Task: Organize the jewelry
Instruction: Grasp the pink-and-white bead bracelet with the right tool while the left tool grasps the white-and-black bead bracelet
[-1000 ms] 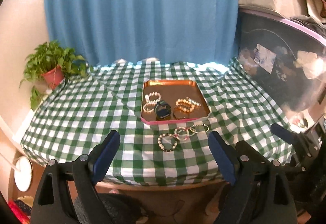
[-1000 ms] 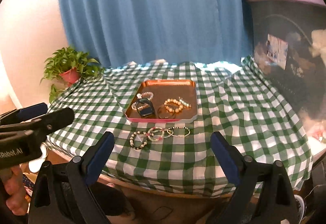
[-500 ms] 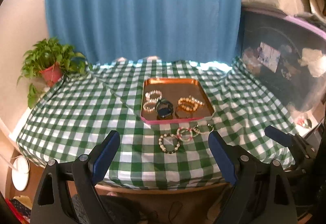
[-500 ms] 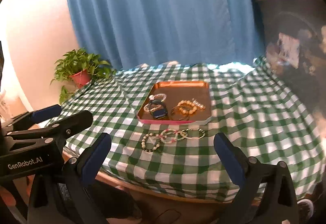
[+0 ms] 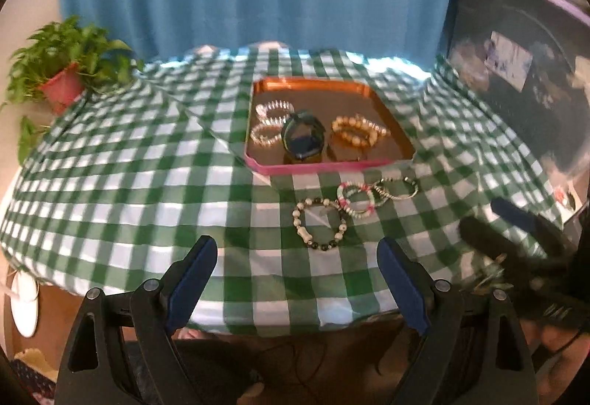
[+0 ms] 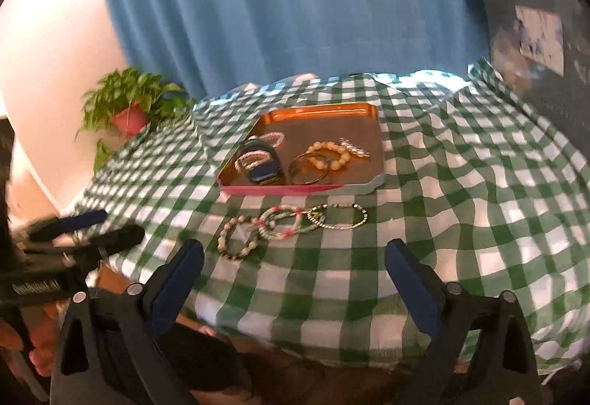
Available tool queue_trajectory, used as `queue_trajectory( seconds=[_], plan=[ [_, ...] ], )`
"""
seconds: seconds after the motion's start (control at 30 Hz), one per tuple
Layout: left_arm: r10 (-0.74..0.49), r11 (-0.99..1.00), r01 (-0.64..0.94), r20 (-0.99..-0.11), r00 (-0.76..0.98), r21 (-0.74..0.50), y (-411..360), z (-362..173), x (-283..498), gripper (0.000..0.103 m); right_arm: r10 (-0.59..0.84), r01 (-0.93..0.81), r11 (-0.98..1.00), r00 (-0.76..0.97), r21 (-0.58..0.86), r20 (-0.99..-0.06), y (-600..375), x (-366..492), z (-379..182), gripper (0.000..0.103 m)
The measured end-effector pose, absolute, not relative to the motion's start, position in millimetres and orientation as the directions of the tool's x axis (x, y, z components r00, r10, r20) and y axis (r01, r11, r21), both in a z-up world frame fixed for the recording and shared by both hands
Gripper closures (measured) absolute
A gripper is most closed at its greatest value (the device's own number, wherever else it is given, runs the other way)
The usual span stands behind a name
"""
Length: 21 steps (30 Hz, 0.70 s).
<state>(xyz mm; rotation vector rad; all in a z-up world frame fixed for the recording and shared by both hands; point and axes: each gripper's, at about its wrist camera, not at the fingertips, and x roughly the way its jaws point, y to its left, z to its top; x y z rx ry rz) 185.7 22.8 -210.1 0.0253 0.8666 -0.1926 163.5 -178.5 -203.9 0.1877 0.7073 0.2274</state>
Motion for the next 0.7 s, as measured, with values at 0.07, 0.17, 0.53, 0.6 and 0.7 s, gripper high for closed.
queue_trajectory(
  seconds=[0.07, 0.17, 0.53, 0.6, 0.7],
  plan=[
    [-0.155, 0.982, 0.184, -0.758, 0.634, -0.047, 21.6, -219.1, 194.9, 0.015, 0.297, -0.155, 0.949, 0.725, 0.274, -0.621, -185.9, 174.1, -209.9, 0.012],
    [-0.184, 0.976, 0.209, -0.76, 0.623, -0.065, 22.0, -234.3, 212.2, 0.017, 0.304, -0.182, 0.951, 0.704, 0.251, -0.642, -185.7, 189.8, -216.1, 0.033],
    [-0.248, 0.961, 0.238, -0.819, 0.517, -0.141, 28.8, -288.9, 265.8, 0.068, 0.374, -0.301, 0.924, 0.575, 0.236, -0.728, -151.7, 247.3, -259.9, 0.086],
    [-0.248, 0.959, 0.254, -0.817, 0.52, -0.13, 25.2, -290.3, 266.0, 0.07, 0.366, -0.301, 0.926, 0.56, 0.229, -0.743, -148.1, 255.6, -267.6, 0.087],
    [-0.247, 0.953, 0.284, -0.813, 0.527, -0.105, 19.0, -294.7, 264.1, 0.077, 0.357, -0.298, 0.929, 0.555, 0.221, -0.751, -145.9, 265.2, -273.1, 0.087]
  ],
)
